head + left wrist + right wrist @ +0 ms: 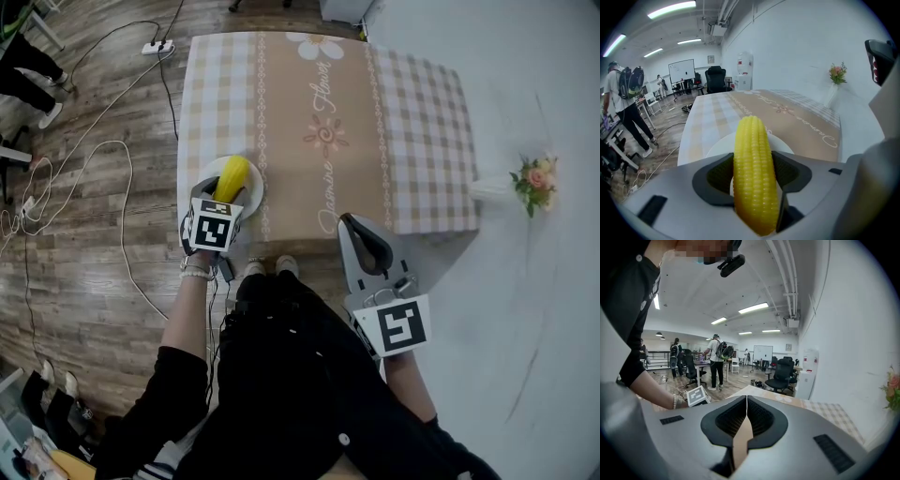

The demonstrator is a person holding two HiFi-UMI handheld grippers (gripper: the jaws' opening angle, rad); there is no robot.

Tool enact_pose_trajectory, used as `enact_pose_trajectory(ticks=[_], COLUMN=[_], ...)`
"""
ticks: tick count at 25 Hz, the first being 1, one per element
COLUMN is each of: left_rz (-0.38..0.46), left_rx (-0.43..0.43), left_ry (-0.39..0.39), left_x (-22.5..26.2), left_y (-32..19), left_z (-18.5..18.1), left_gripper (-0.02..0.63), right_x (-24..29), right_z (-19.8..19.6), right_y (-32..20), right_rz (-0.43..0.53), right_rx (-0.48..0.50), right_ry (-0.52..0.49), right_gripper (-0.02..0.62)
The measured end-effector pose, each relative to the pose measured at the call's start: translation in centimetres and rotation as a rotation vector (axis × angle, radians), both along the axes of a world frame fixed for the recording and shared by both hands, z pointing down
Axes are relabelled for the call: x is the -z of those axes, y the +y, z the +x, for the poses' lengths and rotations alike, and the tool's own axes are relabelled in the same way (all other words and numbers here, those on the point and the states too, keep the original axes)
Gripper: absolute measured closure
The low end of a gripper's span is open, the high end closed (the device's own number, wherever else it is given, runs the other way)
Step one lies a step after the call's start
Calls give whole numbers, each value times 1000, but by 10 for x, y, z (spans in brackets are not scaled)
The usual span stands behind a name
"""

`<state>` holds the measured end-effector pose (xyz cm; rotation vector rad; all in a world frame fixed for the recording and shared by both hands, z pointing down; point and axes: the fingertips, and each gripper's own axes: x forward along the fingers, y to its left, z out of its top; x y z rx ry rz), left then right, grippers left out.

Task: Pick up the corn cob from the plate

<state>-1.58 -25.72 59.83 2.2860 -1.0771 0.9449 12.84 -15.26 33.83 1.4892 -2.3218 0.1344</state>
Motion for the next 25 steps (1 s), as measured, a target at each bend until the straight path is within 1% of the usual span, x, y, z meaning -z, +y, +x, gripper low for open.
enact_pose_trajectory(ticks=[6,10,15,21,25], left_rz=[8,38,81,115,140], left_rx=[10,13,6,9,-7], left_ry=[37,44,45,70,86], left_x=[24,36,56,82,99], left_y=[1,0,2,10,17], left_z=[0,-3,-6,-10,-6], left_gripper=[348,348,348,348,348], right_x=[1,4,6,10,11], right_z=[-5,-10,-19,-31,-37], right_y=[-2,-6,-8,-9,-9], right_rz=[-4,22,22,40,55], right_rx=[22,34,64,96,119], right_ry=[4,-7,-7,-13,-19], right_gripper=[552,554,554,554,552])
